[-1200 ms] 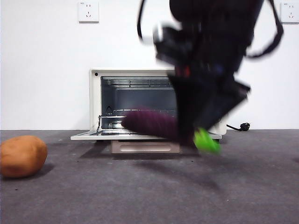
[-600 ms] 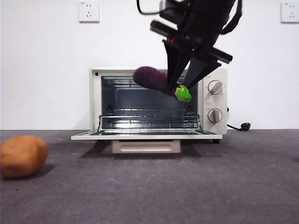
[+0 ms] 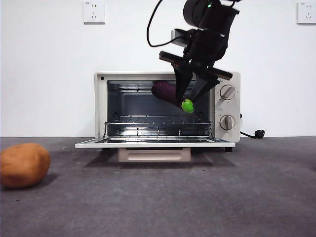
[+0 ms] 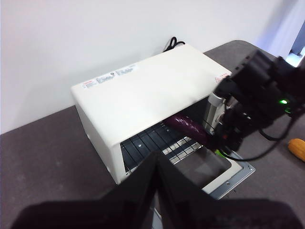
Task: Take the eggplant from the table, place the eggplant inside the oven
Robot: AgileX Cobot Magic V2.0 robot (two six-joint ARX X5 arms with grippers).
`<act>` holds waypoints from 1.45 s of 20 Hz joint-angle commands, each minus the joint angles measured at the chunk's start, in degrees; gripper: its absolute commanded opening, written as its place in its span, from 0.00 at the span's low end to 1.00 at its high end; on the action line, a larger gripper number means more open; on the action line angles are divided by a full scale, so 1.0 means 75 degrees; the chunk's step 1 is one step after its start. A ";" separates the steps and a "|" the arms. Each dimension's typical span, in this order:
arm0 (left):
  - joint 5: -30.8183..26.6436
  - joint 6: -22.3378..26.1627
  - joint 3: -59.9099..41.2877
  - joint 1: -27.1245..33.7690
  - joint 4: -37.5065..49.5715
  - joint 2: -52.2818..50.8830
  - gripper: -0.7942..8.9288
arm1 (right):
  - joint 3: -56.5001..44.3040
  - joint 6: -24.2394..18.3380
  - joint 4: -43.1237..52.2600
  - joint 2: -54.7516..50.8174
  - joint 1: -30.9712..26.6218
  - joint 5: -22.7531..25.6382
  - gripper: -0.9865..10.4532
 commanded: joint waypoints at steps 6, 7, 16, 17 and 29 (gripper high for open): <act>-0.0017 0.0085 -0.0073 -0.0050 -0.0085 0.0017 0.08 | 0.0367 0.0449 0.0629 0.0731 -0.0315 0.0003 0.08; -0.0017 0.0087 -0.0073 -0.0050 -0.0085 0.0017 0.08 | 0.0367 0.0449 0.0592 0.0752 -0.0353 0.0009 0.08; -0.0017 0.0093 -0.0073 -0.0050 -0.0134 0.0017 0.08 | 0.0367 0.0595 0.0697 0.0799 -0.0364 0.0262 0.23; -0.0017 0.0102 -0.0073 -0.0050 -0.0160 0.0017 0.08 | 0.0367 0.0595 0.0664 0.0799 -0.0364 0.0262 0.23; -0.0020 0.0213 -0.0073 -0.0050 -0.0309 0.0017 0.08 | 0.0414 0.0562 0.0469 0.0758 -0.0341 0.0271 0.44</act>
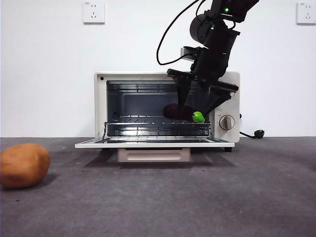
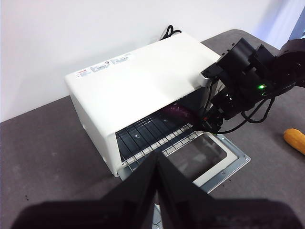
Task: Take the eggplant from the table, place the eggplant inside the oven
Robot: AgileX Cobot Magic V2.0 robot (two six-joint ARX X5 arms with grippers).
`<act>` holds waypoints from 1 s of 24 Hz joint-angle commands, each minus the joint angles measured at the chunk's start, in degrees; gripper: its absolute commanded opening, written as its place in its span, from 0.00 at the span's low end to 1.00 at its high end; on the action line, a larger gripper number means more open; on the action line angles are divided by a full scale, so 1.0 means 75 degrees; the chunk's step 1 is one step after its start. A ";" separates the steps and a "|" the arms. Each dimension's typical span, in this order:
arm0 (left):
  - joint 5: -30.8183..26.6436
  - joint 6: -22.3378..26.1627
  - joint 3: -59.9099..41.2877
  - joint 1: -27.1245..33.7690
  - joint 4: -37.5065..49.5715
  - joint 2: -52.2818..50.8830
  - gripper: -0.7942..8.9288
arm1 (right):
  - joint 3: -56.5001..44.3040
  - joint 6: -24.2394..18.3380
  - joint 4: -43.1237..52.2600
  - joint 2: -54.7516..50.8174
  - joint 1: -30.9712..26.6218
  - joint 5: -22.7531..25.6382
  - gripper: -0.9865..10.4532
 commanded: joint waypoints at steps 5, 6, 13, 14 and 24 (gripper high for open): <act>-0.0017 0.0172 -0.0073 -0.0017 0.0003 0.0017 0.08 | 0.0146 -0.0006 -0.0085 -0.0300 0.0044 0.0111 0.45; -0.0017 0.0172 -0.0073 -0.0017 0.0006 0.0017 0.08 | 0.0154 -0.0032 -0.0149 -0.0425 0.0044 0.0122 0.45; -0.0015 0.0172 -0.0073 -0.0017 0.0003 0.0017 0.08 | 0.0181 -0.0216 -0.1166 -0.1384 0.0090 0.0134 0.45; -0.0017 0.0172 -0.0073 -0.0017 0.0006 0.0017 0.08 | 0.0181 -0.0236 -0.1256 -0.1545 0.0090 0.0064 0.45; -0.0015 0.0169 -0.0073 -0.0017 0.0012 0.0017 0.08 | 0.0181 -0.0446 -0.2145 -0.3617 0.0131 -0.0297 0.45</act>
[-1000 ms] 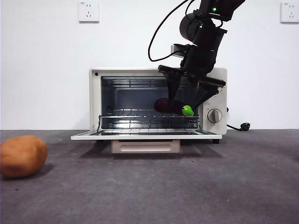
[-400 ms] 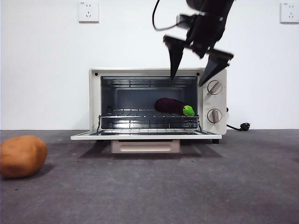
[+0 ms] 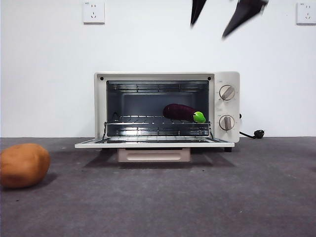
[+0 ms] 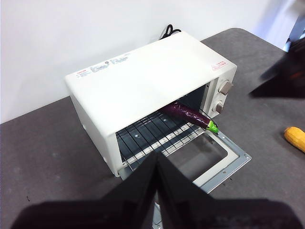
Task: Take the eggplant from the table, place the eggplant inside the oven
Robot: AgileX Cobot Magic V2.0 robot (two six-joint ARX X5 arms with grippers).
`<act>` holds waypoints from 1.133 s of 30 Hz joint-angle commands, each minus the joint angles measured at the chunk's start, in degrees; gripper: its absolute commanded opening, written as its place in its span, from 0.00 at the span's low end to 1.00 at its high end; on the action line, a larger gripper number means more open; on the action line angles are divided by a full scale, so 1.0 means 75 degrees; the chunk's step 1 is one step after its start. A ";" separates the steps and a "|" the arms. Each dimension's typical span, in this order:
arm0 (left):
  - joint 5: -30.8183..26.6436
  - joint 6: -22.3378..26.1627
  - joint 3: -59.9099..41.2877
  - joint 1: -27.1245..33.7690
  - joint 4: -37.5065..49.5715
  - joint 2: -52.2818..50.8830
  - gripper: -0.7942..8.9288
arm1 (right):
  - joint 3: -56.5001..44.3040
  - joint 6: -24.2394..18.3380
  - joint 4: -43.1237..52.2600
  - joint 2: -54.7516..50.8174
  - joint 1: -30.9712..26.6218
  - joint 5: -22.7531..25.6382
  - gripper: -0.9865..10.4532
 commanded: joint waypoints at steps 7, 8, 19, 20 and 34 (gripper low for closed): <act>-0.0015 0.0090 -0.0073 -0.0017 0.0015 0.0015 0.08 | 0.0026 -0.0245 -0.0443 -0.1964 0.0026 -0.0052 0.45; -0.0015 0.0087 -0.0073 -0.0017 0.0015 0.0015 0.08 | 0.0026 -0.0245 -0.0493 -0.2183 0.0026 -0.0052 0.45; -0.0020 0.0090 -0.0073 -0.0017 0.0020 0.0015 0.08 | 0.0026 -0.0230 -0.0606 -0.3826 0.0026 -0.0050 0.44; -0.0023 0.0090 -0.0073 -0.0012 0.0026 0.0015 0.08 | 0.0026 -0.0233 -0.0627 -0.3914 0.0026 -0.0052 0.44; -0.0251 0.0364 -0.0073 0.0020 0.0038 0.0793 0.08 | 0.0026 -0.0379 -0.1247 -0.4401 0.0032 -0.0411 0.16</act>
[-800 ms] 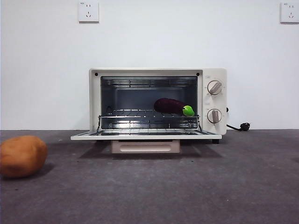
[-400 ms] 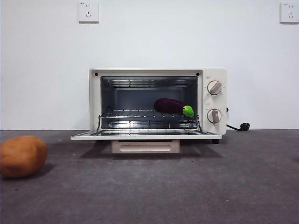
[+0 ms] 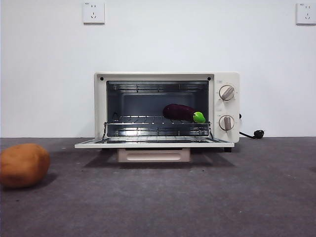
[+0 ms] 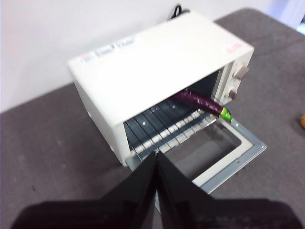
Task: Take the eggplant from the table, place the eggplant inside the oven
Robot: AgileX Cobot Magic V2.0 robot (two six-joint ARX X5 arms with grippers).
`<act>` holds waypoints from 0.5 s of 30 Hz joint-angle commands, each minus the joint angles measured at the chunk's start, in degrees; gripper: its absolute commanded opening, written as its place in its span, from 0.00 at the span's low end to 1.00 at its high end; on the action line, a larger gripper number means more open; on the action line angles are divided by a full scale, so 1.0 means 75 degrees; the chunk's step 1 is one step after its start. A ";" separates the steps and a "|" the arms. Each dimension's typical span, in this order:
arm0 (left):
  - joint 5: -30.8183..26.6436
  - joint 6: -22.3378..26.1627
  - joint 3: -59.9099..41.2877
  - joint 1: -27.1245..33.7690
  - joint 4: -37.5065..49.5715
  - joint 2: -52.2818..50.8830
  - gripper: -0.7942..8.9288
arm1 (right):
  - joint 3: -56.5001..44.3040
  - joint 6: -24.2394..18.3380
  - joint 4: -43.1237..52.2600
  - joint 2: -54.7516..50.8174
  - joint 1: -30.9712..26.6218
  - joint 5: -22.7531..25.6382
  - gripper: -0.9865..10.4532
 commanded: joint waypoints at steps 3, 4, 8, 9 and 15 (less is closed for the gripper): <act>0.0017 0.0154 -0.0073 0.0017 0.0035 0.0562 0.08 | 0.0009 -0.0163 -0.0259 -0.0055 0.0012 -0.0093 0.08; 0.0015 0.0181 -0.0076 0.0017 0.0032 0.0697 0.08 | 0.0009 -0.0189 -0.0318 -0.0079 0.0012 -0.0099 0.07; 0.0017 0.0224 -0.0090 0.0064 0.0035 0.1215 0.08 | 0.0009 -0.0216 -0.0551 -0.0178 0.0012 -0.0099 0.08; 0.0020 0.0227 -0.0093 0.0125 0.0038 0.1349 0.08 | 0.0009 -0.0219 -0.0615 -0.0207 0.0012 -0.0099 0.08; 0.0114 0.0198 -0.0111 0.0495 0.0076 0.2171 0.08 | 0.0009 -0.0219 -0.0781 -0.0472 0.0015 -0.0096 0.08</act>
